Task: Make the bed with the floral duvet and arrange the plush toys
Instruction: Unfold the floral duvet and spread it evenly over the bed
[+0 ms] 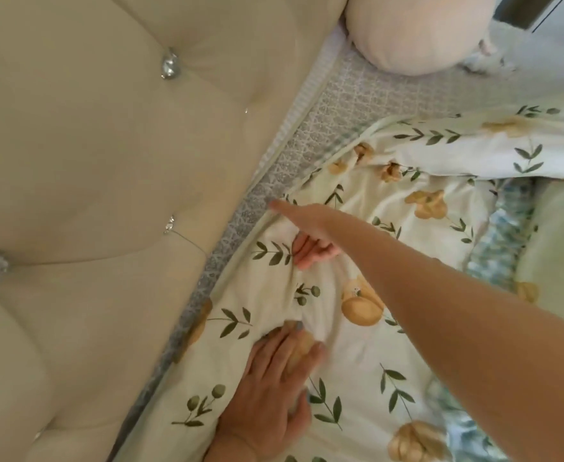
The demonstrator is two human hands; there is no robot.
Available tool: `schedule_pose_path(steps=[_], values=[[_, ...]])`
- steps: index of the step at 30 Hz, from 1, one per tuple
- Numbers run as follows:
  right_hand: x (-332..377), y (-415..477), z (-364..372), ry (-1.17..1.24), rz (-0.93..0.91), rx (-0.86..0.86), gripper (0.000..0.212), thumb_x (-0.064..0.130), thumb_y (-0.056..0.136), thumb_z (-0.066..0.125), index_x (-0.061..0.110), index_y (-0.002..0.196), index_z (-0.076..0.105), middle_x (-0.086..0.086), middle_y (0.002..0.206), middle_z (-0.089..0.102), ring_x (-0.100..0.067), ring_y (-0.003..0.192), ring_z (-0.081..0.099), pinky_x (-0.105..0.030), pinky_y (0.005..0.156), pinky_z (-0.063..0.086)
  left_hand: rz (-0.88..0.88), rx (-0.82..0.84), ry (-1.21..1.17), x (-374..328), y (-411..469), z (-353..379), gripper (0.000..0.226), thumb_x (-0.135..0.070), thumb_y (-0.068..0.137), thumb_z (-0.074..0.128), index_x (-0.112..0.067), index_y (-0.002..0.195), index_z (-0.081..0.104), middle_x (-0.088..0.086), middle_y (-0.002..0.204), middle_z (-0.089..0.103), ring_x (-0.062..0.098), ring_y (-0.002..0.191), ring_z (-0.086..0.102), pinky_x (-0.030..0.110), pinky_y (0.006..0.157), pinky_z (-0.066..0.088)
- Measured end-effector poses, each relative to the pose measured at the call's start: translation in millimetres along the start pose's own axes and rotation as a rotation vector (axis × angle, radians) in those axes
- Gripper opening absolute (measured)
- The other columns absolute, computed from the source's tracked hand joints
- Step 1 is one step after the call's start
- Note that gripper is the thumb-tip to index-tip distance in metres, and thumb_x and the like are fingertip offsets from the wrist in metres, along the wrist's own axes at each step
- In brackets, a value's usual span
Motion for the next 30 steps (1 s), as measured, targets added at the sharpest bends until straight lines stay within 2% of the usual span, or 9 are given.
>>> schedule_pose_path(steps=[2, 4, 6, 9, 11, 15, 17, 21, 30], values=[[16, 2, 16, -0.059, -0.079, -0.053, 0.054, 0.050, 0.093, 0.053, -0.002, 0.078, 0.061, -0.013, 0.066, 0.069, -0.020, 0.046, 0.066, -0.024, 0.047, 0.055, -0.005, 0.021, 0.014, 0, 0, 1, 0.077, -0.038, 0.069, 0.057, -0.030, 0.143, 0.042, 0.004, 0.152, 0.036, 0.022, 0.139, 0.035, 0.038, 0.113, 0.024], [35, 6, 26, 0.044, -0.268, -0.127, 0.040, 0.024, 0.101, 0.044, 0.001, 0.070, 0.055, -0.011, 0.061, 0.063, -0.022, 0.053, 0.065, -0.037, 0.076, 0.060, -0.028, 0.041, 0.035, 2, -1, 0, 0.078, -0.041, 0.070, 0.057, -0.030, 0.145, 0.040, 0.005, 0.152, 0.036, 0.022, 0.138, 0.035, 0.038, 0.113, 0.023], [43, 9, 29, 0.179, -0.459, -0.201, 0.039, 0.018, 0.102, 0.039, 0.003, 0.068, 0.053, -0.013, 0.065, 0.067, -0.023, 0.058, 0.066, -0.039, 0.078, 0.059, -0.060, 0.041, 0.044, 5, -1, -2, 0.079, -0.043, 0.070, 0.056, -0.029, 0.145, 0.039, 0.005, 0.152, 0.036, 0.021, 0.138, 0.034, 0.036, 0.114, 0.019], [31, 14, 34, 0.242, -0.521, -0.027, 0.021, 0.017, 0.101, 0.046, 0.003, 0.090, 0.058, -0.019, 0.099, 0.069, -0.015, 0.068, 0.063, -0.018, 0.068, 0.054, -0.076, 0.056, 0.066, 5, -1, -2, 0.080, -0.044, 0.069, 0.056, -0.029, 0.146, 0.037, 0.006, 0.152, 0.034, 0.021, 0.138, 0.033, 0.035, 0.116, 0.014], [25, 15, 28, 0.252, -0.562, 0.010, 0.025, 0.026, 0.097, 0.056, 0.006, 0.111, 0.059, -0.009, 0.109, 0.065, -0.015, 0.089, 0.063, -0.021, 0.081, 0.052, -0.076, 0.054, 0.072, 5, 0, -4, 0.081, -0.044, 0.070, 0.056, -0.030, 0.147, 0.035, 0.006, 0.153, 0.031, 0.021, 0.139, 0.032, 0.036, 0.116, 0.015], [-19, 1, -1, -0.126, -0.799, -0.661, 0.043, 0.041, 0.098, 0.045, 0.025, 0.138, 0.047, 0.001, 0.144, 0.047, -0.020, 0.131, 0.046, -0.046, 0.112, 0.032, -0.067, 0.073, 0.104, 5, -1, -3, 0.083, -0.043, 0.074, 0.053, -0.029, 0.151, 0.026, 0.008, 0.159, 0.022, 0.023, 0.145, 0.024, 0.040, 0.112, 0.020], [-75, -5, -4, -0.307, -0.665, -0.899, 0.049, 0.046, 0.101, 0.030, 0.034, 0.149, 0.031, 0.001, 0.160, 0.023, -0.023, 0.148, 0.019, -0.047, 0.120, 0.014, -0.081, 0.096, 0.117, 5, -1, -4, 0.083, -0.042, 0.074, 0.052, -0.027, 0.151, 0.025, 0.009, 0.159, 0.019, 0.024, 0.146, 0.022, 0.041, 0.112, 0.021], [-152, 12, 1, -0.639, -0.410, -0.687, 0.055, 0.057, 0.096, 0.000, 0.047, 0.149, -0.013, 0.001, 0.162, -0.018, -0.024, 0.149, -0.014, -0.053, 0.119, -0.002, -0.080, 0.102, 0.165, 1, 2, -5, 0.083, -0.042, 0.075, 0.051, -0.026, 0.151, 0.025, 0.011, 0.160, 0.016, 0.025, 0.147, 0.019, 0.042, 0.113, 0.021], [-149, 19, 5, -0.640, -0.469, -0.877, 0.053, 0.049, 0.101, 0.012, 0.039, 0.153, 0.012, -0.005, 0.163, 0.009, -0.027, 0.150, 0.005, -0.055, 0.117, 0.013, -0.164, -0.046, 0.379, 40, 114, -48, 0.073, -0.064, 0.091, 0.026, -0.034, 0.153, 0.002, 0.000, 0.162, -0.007, 0.020, 0.149, -0.005, 0.048, 0.119, 0.005]])
Point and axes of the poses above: each hand's wrist, its own y-axis towards the middle knuckle, its own z-axis out of the palm, x = y × z, the point moved 3 cm from there along y, towards the middle knuckle
